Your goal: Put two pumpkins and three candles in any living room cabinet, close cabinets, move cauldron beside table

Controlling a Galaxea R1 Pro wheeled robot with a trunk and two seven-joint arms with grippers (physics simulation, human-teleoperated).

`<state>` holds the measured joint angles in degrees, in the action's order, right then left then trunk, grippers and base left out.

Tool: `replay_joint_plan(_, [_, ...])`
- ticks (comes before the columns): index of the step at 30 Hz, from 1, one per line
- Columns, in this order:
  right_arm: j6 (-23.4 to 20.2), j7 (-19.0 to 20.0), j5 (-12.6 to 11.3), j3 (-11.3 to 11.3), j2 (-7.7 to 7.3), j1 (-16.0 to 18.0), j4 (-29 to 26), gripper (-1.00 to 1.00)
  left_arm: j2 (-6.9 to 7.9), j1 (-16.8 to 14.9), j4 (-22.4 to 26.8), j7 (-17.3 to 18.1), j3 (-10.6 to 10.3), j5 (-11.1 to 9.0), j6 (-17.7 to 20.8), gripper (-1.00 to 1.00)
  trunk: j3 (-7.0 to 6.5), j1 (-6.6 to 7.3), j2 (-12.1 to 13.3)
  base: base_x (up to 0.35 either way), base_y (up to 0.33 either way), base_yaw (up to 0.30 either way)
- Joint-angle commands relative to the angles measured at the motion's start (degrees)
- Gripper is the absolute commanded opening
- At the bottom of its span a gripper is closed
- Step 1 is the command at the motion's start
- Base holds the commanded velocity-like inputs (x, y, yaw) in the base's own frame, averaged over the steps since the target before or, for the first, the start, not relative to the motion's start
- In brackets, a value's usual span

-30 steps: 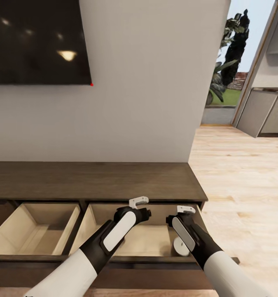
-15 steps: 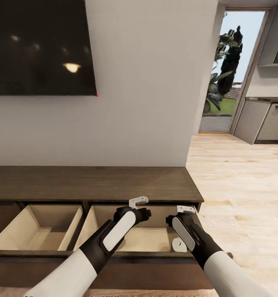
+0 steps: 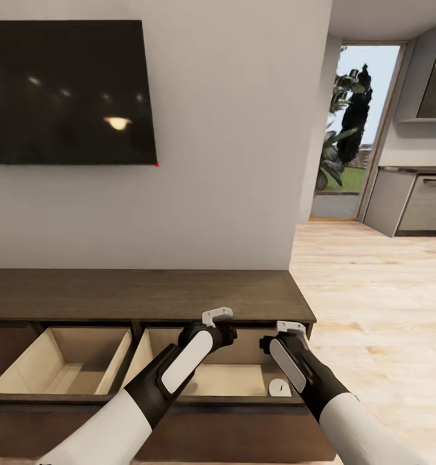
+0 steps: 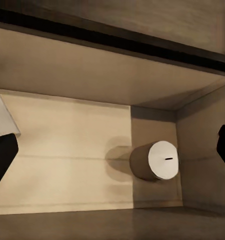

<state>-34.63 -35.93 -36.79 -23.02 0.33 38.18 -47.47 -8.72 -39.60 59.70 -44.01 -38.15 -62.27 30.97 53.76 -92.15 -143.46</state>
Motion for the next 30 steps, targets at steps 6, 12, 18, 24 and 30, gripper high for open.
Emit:
replay_joint_plan(6, [-0.09, -0.55, -0.52, -0.18, -0.06, 0.05, -0.33, 1.00, 0.01, -0.06, 0.06, -0.46, -0.06, -0.40, 0.05, 1.00, -1.27, 0.16, 0.06, -0.003, 0.000, 0.000])
replay_joint_plan(12, [-0.09, -0.53, -0.57, -0.16, -0.06, 0.05, -0.33, 1.00, 0.01, -0.04, 0.04, -0.46, -0.02, -0.44, 0.05, 1.00, -2.60, 0.32, 0.14, -0.200, 0.000, 0.000])
replay_joint_plan(18, [-0.09, -0.51, -0.57, -0.18, -0.07, 0.05, -0.34, 1.00, 0.01, -0.04, 0.05, -0.46, 0.00, -0.45, 0.05, 1.00, -3.93, 0.47, 0.22, -0.140, 0.000, 0.000])
replay_joint_plan(24, [-0.09, -0.50, -0.57, -0.18, -0.08, 0.05, -0.34, 1.00, 0.01, -0.04, 0.05, -0.46, -0.02, -0.46, 0.05, 1.00, -5.01, 1.79, 2.62, -0.013, 0.000, 0.000])
replay_joint_plan(30, [-0.09, -0.50, -0.57, -0.18, -0.07, 0.05, -0.34, 1.00, 0.01, -0.04, 0.06, -0.46, -0.01, -0.41, 0.05, 1.00, -6.08, 3.11, 5.03, -0.014, 0.000, 0.000])
